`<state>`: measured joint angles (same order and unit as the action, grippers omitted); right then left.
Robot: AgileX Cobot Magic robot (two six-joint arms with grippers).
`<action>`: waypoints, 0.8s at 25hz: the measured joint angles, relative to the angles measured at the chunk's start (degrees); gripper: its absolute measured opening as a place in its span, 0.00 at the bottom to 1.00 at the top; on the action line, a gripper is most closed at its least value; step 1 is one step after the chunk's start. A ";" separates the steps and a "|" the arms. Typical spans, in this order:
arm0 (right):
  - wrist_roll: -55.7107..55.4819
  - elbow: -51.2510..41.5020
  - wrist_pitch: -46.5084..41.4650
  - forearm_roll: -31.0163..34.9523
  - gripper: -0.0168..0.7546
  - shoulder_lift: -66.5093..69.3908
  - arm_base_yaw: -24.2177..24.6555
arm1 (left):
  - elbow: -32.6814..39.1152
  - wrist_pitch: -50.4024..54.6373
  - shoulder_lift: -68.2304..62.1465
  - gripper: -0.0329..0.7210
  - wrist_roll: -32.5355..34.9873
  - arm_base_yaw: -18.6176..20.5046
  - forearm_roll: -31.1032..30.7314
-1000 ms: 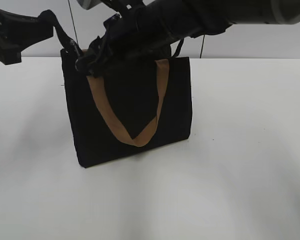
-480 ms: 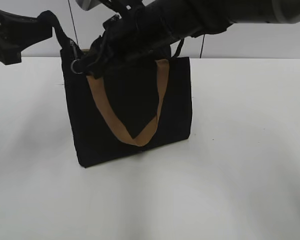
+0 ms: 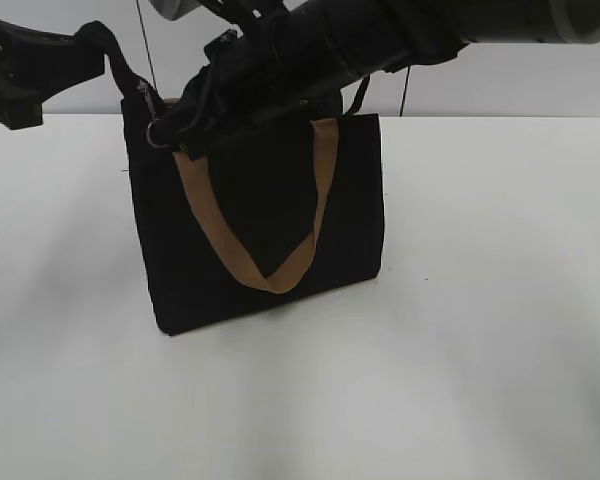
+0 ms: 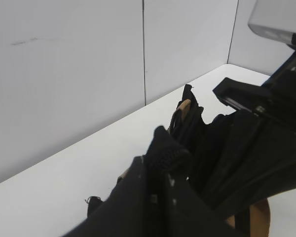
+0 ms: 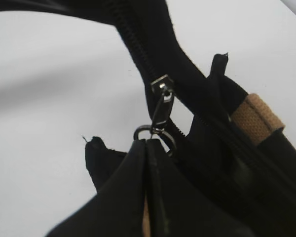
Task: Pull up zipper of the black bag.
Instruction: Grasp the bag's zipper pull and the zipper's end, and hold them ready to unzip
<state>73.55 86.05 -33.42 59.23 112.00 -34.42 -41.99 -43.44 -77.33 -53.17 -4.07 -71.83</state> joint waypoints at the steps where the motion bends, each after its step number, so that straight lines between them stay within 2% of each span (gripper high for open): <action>1: 0.00 0.00 0.05 0.00 0.00 0.00 0.00 | 0.00 0.00 0.00 0.07 0.00 0.00 0.00; 12: 0.32 0.00 1.68 -0.20 0.00 -0.57 0.00 | 0.00 0.05 0.00 0.07 0.00 0.00 0.00; 15: 1.83 0.06 2.56 -0.85 0.09 -0.81 0.00 | 0.00 0.05 0.00 0.07 0.00 0.00 0.00; 20: 3.78 0.06 2.60 -1.26 0.31 -0.81 0.00 | 0.00 0.05 0.00 0.07 0.00 0.00 0.00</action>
<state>77.33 86.11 -30.82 57.97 111.19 -34.42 -41.99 -43.38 -77.33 -53.17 -4.07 -71.83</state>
